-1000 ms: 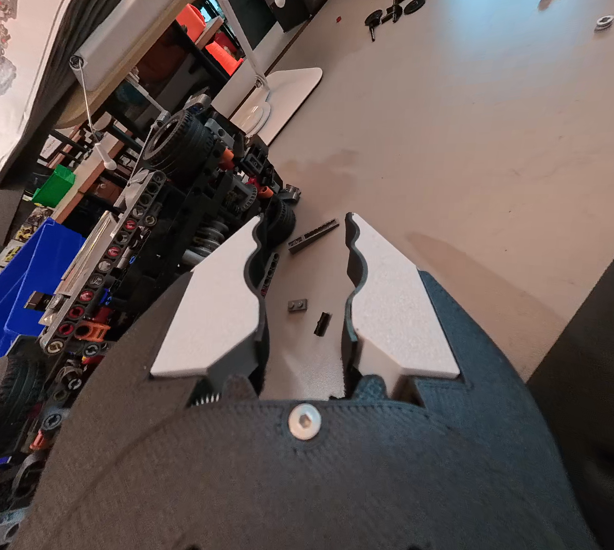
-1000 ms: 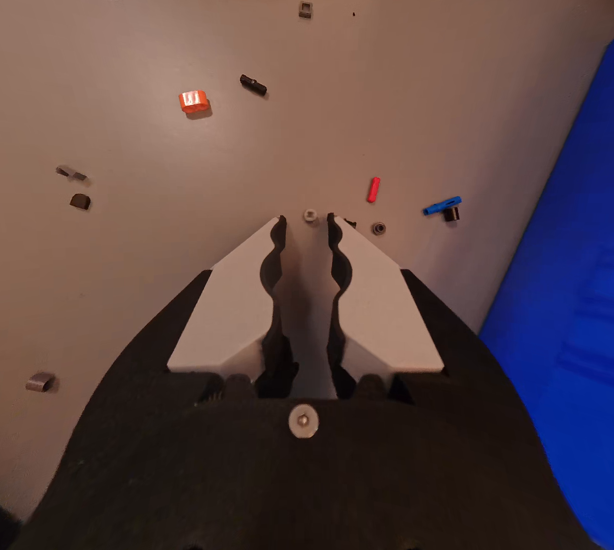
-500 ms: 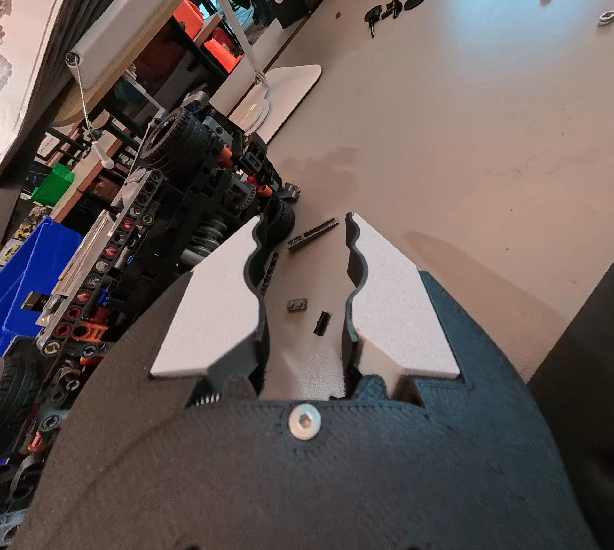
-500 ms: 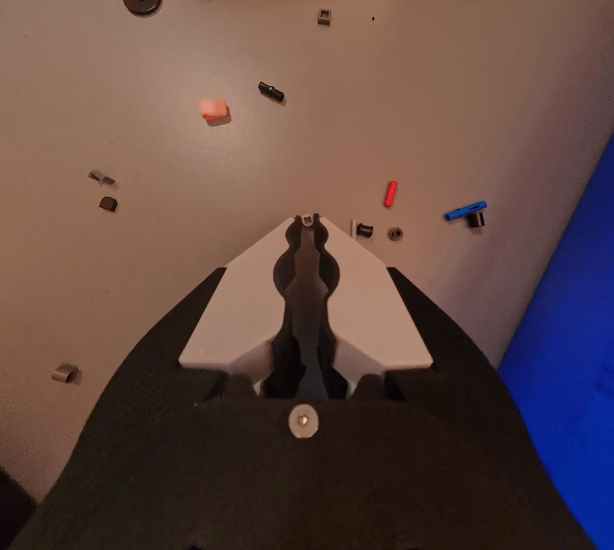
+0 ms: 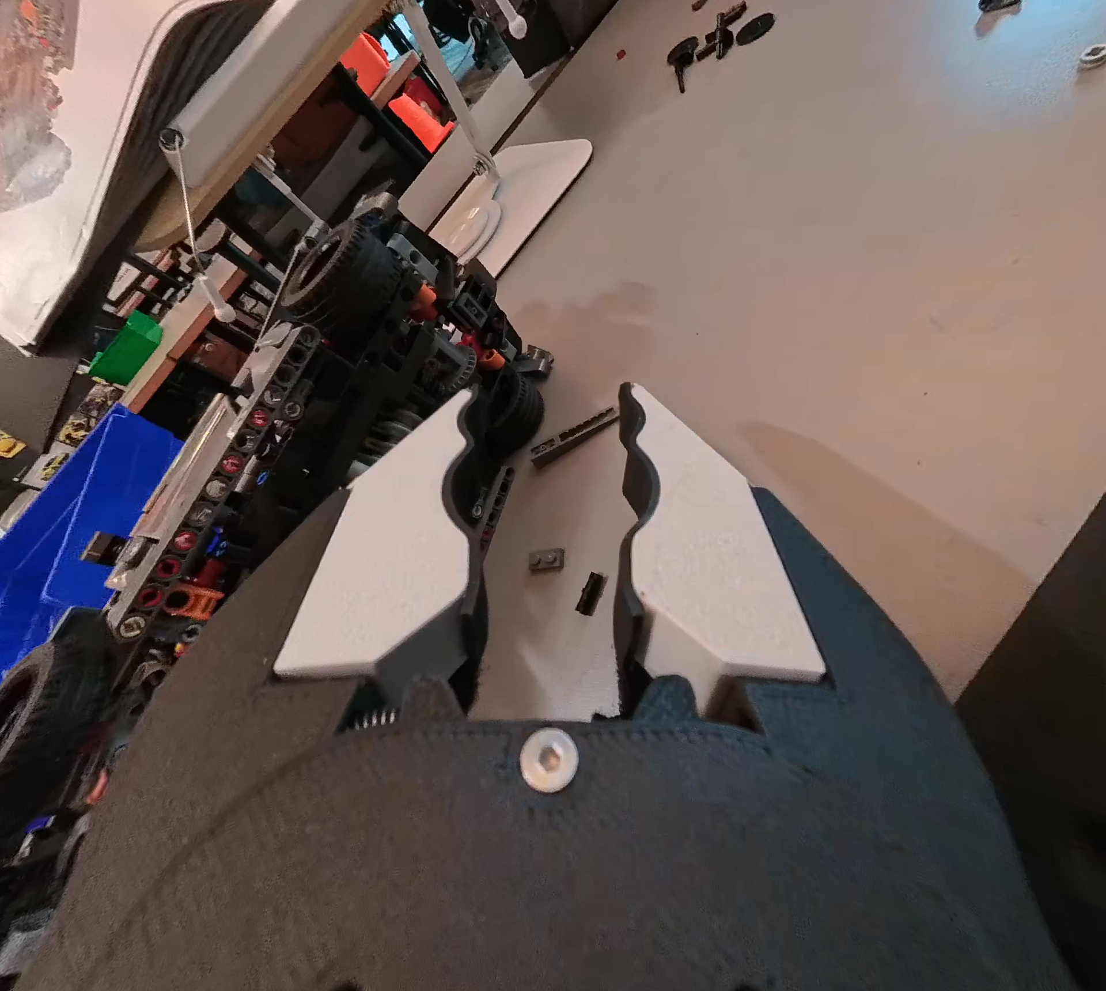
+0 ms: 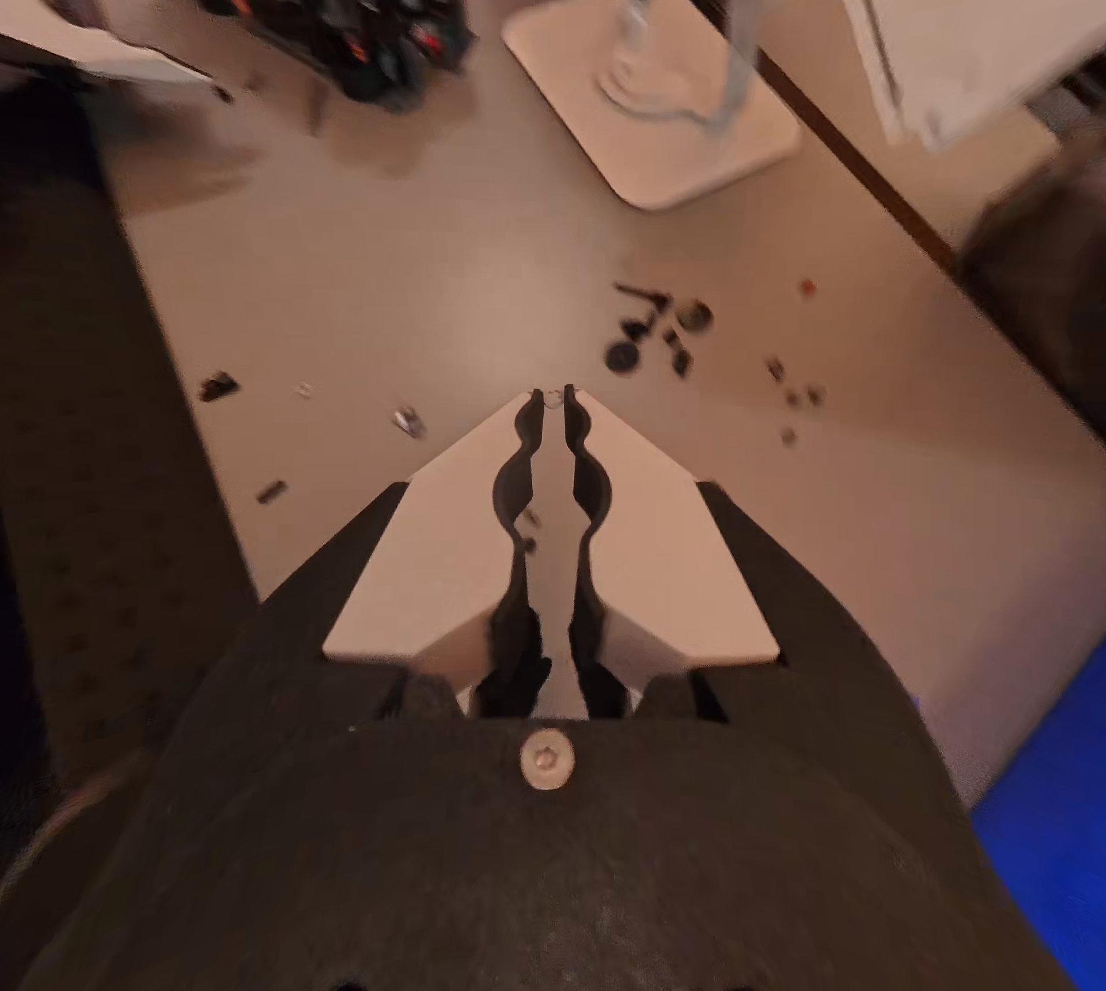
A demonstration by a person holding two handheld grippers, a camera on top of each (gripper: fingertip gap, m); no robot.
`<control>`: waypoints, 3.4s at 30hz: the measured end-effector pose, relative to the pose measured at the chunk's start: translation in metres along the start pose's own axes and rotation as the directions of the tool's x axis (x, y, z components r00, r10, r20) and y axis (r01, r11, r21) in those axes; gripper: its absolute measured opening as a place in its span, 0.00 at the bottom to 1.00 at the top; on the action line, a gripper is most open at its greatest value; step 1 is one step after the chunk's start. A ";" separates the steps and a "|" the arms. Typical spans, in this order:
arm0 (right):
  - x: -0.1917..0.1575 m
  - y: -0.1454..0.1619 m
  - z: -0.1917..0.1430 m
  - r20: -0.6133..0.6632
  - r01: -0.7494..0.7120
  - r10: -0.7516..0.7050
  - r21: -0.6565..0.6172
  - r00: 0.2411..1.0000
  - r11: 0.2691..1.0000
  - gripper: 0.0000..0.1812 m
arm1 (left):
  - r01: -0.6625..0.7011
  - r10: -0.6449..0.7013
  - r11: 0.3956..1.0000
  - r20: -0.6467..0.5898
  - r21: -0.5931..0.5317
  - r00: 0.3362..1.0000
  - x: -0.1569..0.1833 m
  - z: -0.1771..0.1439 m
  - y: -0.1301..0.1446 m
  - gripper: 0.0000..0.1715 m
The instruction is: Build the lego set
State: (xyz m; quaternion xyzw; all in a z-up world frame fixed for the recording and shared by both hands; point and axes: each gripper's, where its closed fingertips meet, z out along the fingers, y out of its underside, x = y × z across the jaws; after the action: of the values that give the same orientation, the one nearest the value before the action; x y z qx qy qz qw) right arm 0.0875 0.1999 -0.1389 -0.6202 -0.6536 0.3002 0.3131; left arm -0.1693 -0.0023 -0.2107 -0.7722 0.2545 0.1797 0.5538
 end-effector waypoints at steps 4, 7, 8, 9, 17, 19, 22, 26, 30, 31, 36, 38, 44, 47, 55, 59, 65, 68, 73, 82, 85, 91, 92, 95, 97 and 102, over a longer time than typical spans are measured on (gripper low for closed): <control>-0.051 -0.066 0.026 0.109 0.138 -0.140 0.027 0.984 0.990 0.03 | 0.002 -0.002 1.000 0.015 0.027 1.000 -0.003 -0.004 -0.005 0.24; -0.095 -0.107 0.051 0.216 0.184 -0.196 0.071 0.957 0.980 0.03 | 0.013 -0.015 0.999 0.034 0.045 0.999 -0.007 -0.007 -0.007 0.22; -0.109 -0.118 0.060 0.250 0.196 -0.211 0.084 0.945 0.977 0.02 | 0.019 -0.022 0.998 0.041 0.054 0.999 -0.009 -0.009 -0.008 0.22; -0.122 -0.127 0.069 0.276 0.210 -0.227 0.089 0.934 0.974 0.02 | 0.027 -0.030 0.998 0.047 0.062 0.998 -0.011 -0.010 -0.009 0.22; -0.182 -0.189 0.135 0.355 0.251 -0.282 0.130 0.891 0.959 0.03 | 0.093 -0.110 0.986 0.122 0.137 0.986 -0.033 -0.025 -0.013 0.21; -0.194 -0.202 0.148 0.409 0.212 -0.248 0.132 0.878 0.968 0.03 | 0.117 -0.142 0.980 0.157 0.158 0.977 -0.042 -0.031 -0.012 0.21; -0.205 -0.207 0.174 0.400 0.256 -0.275 0.102 0.874 0.961 0.03 | 0.164 -0.213 0.964 0.236 0.212 0.948 -0.063 -0.046 -0.010 0.22; -0.224 -0.197 0.208 0.388 0.288 -0.292 0.071 0.874 0.955 0.03 | 0.178 -0.270 0.949 0.385 0.260 0.883 -0.094 -0.079 -0.002 0.23; -0.242 -0.172 0.236 0.419 0.303 -0.287 0.029 0.861 0.953 0.03 | 0.218 -0.297 0.950 0.424 0.225 0.856 -0.112 -0.091 0.018 0.27; -0.244 -0.164 0.243 0.427 0.302 -0.278 0.013 0.861 0.953 0.03 | 0.222 -0.295 0.952 0.439 0.210 0.849 -0.117 -0.092 0.022 0.27; -0.256 -0.129 0.263 0.475 0.268 -0.224 -0.026 0.851 0.963 0.03 | 0.221 -0.274 0.961 0.477 0.165 0.835 -0.137 -0.094 0.033 0.32; -0.259 -0.114 0.270 0.490 0.257 -0.202 -0.047 0.848 0.965 0.03 | 0.228 -0.272 0.962 0.484 0.150 0.832 -0.144 -0.093 0.040 0.34; -0.263 -0.088 0.284 0.498 0.264 -0.193 -0.076 0.846 0.961 0.03 | 0.290 -0.313 0.950 0.393 0.120 0.865 -0.146 -0.078 0.057 0.37; -0.267 -0.083 0.286 0.497 0.295 -0.222 -0.073 0.839 0.953 0.03 | 0.272 -0.289 0.957 0.353 0.098 0.890 -0.141 -0.072 0.059 0.36; -0.265 -0.072 0.292 0.474 0.357 -0.273 -0.097 0.837 0.929 0.03 | 0.320 -0.346 0.938 0.312 0.133 0.885 -0.144 -0.071 0.057 0.30; -0.265 -0.073 0.290 0.458 0.384 -0.307 -0.084 0.834 0.920 0.02 | 0.328 -0.356 0.934 0.307 0.140 0.883 -0.143 -0.072 0.056 0.28; -0.244 -0.107 0.261 0.433 0.304 -0.276 0.005 0.858 0.953 0.03 | 0.317 -0.342 0.939 0.308 0.129 0.888 -0.141 -0.074 0.054 0.29; -0.214 -0.133 0.242 0.376 0.268 -0.268 0.053 0.887 0.962 0.03 | 0.315 -0.340 0.940 0.308 0.129 0.889 -0.142 -0.072 0.054 0.30; -0.174 -0.164 0.224 0.293 0.256 -0.275 0.103 0.916 0.961 0.03 | 0.322 -0.340 0.940 0.296 0.108 0.893 -0.142 -0.070 0.058 0.30; -0.184 -0.156 0.231 0.325 0.244 -0.265 0.106 0.908 0.964 0.02 | 0.340 -0.355 0.935 0.281 0.104 0.891 -0.140 -0.070 0.055 0.27; -0.187 -0.150 0.233 0.328 0.248 -0.265 0.095 0.907 0.964 0.03 | 0.329 -0.338 0.941 0.284 0.080 0.897 -0.135 -0.071 0.052 0.25; -0.195 -0.138 0.234 0.342 0.239 -0.251 0.080 0.905 0.968 0.03 | 0.316 -0.318 0.947 0.256 0.050 0.913 -0.122 -0.069 0.043 0.24; -0.196 -0.136 0.235 0.345 0.238 -0.250 0.077 0.905 0.968 0.03 | 0.306 -0.307 0.951 0.257 0.042 0.916 -0.122 -0.070 0.043 0.25; -0.201 -0.129 0.237 0.357 0.233 -0.241 0.068 0.902 0.970 0.03 | 0.302 -0.302 0.952 0.266 0.040 0.916 -0.126 -0.070 0.044 0.27; -0.207 -0.123 0.240 0.373 0.240 -0.243 0.053 0.896 0.969 0.03 | 0.314 -0.315 0.948 0.251 0.048 0.915 -0.129 -0.070 0.045 0.29; -0.223 -0.107 0.251 0.411 0.277 -0.254 0.003 0.875 0.961 0.03 | 0.337 -0.340 0.940 0.181 0.045 0.923 -0.124 -0.066 0.045 0.25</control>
State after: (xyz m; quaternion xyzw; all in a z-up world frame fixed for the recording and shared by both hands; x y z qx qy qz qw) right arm -0.1680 -0.0297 -0.2202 -0.4569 -0.7913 0.3589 0.1906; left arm -0.2958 -0.0519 -0.1545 -0.7806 0.0657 0.1511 0.6030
